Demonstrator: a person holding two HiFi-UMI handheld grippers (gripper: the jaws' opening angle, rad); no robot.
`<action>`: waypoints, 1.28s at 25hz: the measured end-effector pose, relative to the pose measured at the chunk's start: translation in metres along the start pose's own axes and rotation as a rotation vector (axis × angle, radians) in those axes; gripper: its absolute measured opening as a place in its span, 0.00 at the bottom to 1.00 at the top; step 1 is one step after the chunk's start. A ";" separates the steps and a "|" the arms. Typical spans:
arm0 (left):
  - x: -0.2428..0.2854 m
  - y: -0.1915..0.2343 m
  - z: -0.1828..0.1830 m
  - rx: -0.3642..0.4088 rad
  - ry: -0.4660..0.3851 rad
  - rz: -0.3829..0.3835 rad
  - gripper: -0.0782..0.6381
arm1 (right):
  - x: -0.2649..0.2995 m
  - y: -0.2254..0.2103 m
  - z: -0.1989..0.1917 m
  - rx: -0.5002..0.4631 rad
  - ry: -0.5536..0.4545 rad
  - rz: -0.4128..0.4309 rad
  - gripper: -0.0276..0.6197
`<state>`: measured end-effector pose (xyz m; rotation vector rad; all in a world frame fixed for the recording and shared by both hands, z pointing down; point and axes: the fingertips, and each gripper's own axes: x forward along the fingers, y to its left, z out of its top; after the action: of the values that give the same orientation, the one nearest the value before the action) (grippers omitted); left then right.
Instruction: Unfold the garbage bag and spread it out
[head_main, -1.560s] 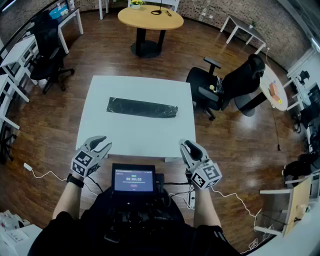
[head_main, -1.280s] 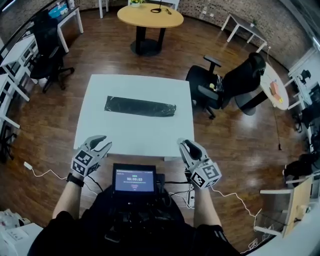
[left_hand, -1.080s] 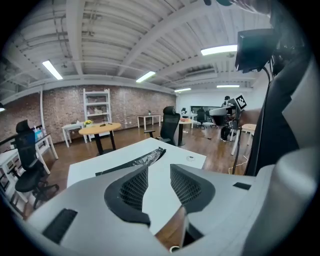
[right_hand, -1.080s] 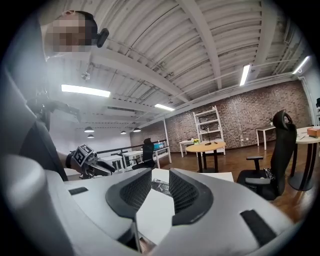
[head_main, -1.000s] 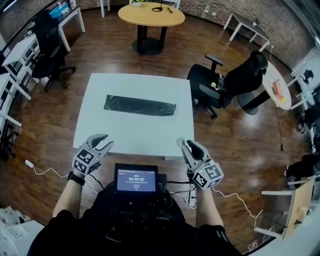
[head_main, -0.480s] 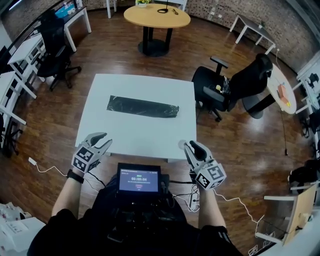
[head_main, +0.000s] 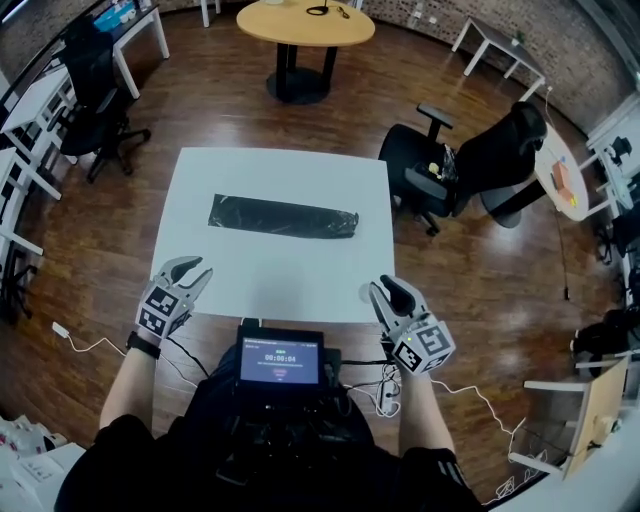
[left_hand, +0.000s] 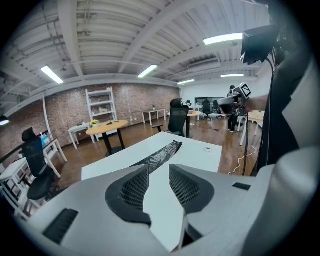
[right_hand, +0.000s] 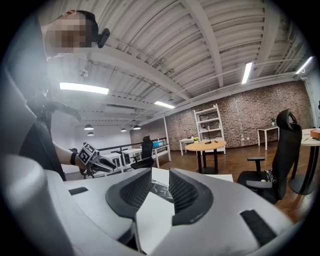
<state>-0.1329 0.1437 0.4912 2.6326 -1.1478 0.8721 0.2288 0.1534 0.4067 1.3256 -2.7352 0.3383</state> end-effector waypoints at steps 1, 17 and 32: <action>0.004 0.008 -0.001 0.005 0.003 -0.003 0.29 | 0.006 -0.002 0.003 0.000 -0.002 -0.010 0.23; 0.105 0.123 -0.051 0.231 0.155 -0.153 0.25 | 0.120 -0.021 0.033 0.020 0.012 -0.110 0.23; 0.195 0.145 -0.115 0.479 0.313 -0.393 0.24 | 0.206 -0.002 0.005 0.043 0.111 -0.087 0.23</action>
<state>-0.1824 -0.0410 0.6808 2.7720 -0.3563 1.5422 0.1022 -0.0062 0.4374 1.3871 -2.5851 0.4512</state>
